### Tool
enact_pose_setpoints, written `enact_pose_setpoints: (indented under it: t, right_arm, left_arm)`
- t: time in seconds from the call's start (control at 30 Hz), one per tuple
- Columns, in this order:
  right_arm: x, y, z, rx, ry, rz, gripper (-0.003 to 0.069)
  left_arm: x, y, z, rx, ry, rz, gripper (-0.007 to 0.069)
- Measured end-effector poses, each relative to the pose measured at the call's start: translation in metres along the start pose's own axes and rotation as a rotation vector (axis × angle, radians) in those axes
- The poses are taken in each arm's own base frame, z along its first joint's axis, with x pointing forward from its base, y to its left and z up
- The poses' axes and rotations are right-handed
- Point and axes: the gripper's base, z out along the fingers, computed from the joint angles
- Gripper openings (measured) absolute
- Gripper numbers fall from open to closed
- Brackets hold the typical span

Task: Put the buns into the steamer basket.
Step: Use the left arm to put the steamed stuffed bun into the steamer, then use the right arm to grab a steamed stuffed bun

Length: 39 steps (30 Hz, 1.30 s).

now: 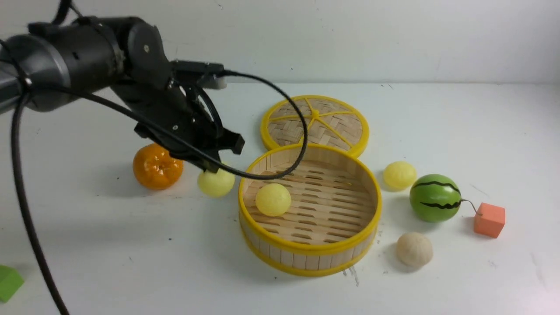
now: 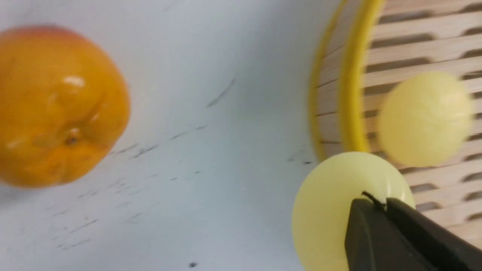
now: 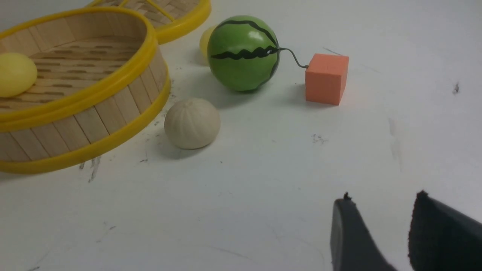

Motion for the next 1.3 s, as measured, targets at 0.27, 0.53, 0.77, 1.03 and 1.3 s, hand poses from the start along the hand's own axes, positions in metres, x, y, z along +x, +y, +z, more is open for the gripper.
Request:
enact_pose_setpoints:
  t: [0.27, 0.53, 0.77, 1.03, 1.3]
  right_arm:
    - [0.000, 0.000, 0.000, 0.000, 0.000, 0.000, 0.0239]
    - [0.000, 0.000, 0.000, 0.000, 0.000, 0.000, 0.0239]
    - [0.000, 0.000, 0.000, 0.000, 0.000, 0.000, 0.0239]
    - [0.000, 0.000, 0.000, 0.000, 0.000, 0.000, 0.0239]
    - [0.000, 0.000, 0.000, 0.000, 0.000, 0.000, 0.0239]
  left_arm:
    - [0.004, -0.070, 0.035, 0.124, 0.082, 0.150, -0.0013]
    - [-0.002, -0.083, 0.072, 0.134, 0.148, 0.164, -0.0012]
    - [0.003, -0.079, 0.104, 0.117, 0.226, 0.166, 0.0115]
    - [-0.017, -0.076, 0.061, 0.010, 0.177, 0.155, 0.0351]
    - [-0.009, -0.084, -0.101, 0.033, -0.107, 0.144, -0.0013]
